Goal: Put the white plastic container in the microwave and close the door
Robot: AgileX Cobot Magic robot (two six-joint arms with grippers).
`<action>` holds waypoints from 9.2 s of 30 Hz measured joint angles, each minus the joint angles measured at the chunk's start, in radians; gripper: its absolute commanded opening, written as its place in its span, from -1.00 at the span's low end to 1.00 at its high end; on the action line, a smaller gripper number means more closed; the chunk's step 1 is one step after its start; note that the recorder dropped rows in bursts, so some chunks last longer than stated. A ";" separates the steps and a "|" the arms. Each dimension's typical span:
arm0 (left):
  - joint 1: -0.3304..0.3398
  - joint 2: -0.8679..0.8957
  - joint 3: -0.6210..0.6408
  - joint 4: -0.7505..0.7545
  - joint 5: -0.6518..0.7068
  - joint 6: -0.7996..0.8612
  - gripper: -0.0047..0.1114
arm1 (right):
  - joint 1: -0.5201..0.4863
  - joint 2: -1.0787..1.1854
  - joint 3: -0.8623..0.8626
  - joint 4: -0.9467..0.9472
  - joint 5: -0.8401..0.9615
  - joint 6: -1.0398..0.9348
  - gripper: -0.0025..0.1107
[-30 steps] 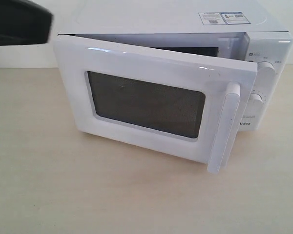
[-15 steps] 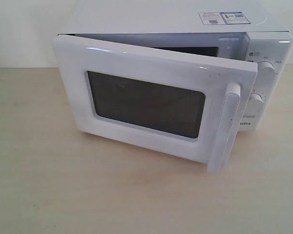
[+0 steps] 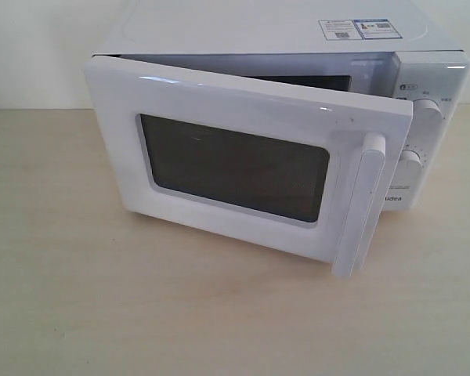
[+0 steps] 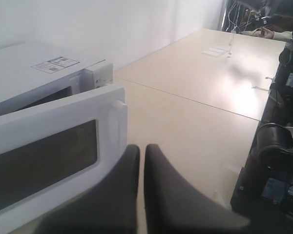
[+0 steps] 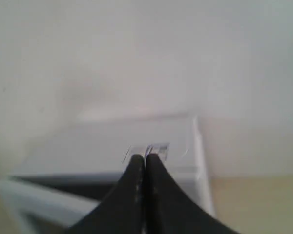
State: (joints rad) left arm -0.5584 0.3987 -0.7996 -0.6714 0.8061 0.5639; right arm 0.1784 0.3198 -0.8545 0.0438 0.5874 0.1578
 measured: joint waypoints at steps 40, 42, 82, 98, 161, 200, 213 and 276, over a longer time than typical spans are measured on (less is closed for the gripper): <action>0.000 0.000 0.002 0.000 0.002 -0.013 -0.84 | 0.607 0.574 0.329 1.432 -0.678 -0.944 -0.96; 0.000 0.000 0.002 0.000 0.002 -0.013 -0.84 | 0.704 0.601 0.329 1.416 -0.879 -0.900 -0.96; 0.000 0.000 0.004 0.000 0.004 -0.013 -0.84 | 0.619 1.213 0.095 1.093 -1.314 -0.610 -0.96; 0.000 0.000 0.004 0.000 0.004 -0.013 -0.84 | 0.571 1.235 0.008 1.121 -1.212 -0.727 -0.96; 0.000 0.020 0.004 -0.062 -0.212 -0.015 -0.84 | 0.542 0.064 0.437 1.107 -0.474 -1.059 -0.96; 0.585 -0.395 0.782 0.827 -0.649 -0.726 -0.84 | 0.542 0.064 0.437 1.114 -0.485 -1.059 -0.96; 0.472 -0.395 0.796 0.827 -0.558 -0.779 -0.84 | 0.542 0.064 0.437 1.114 -0.489 -1.059 -0.96; 0.470 -0.395 0.796 0.827 -0.484 -0.779 -0.84 | -0.329 -0.314 0.631 1.036 -0.290 -1.116 -0.96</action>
State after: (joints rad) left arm -0.0885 0.0036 -0.0040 0.1560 0.3217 -0.2153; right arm -0.1509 0.0059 -0.2238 1.0794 0.2972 -0.9579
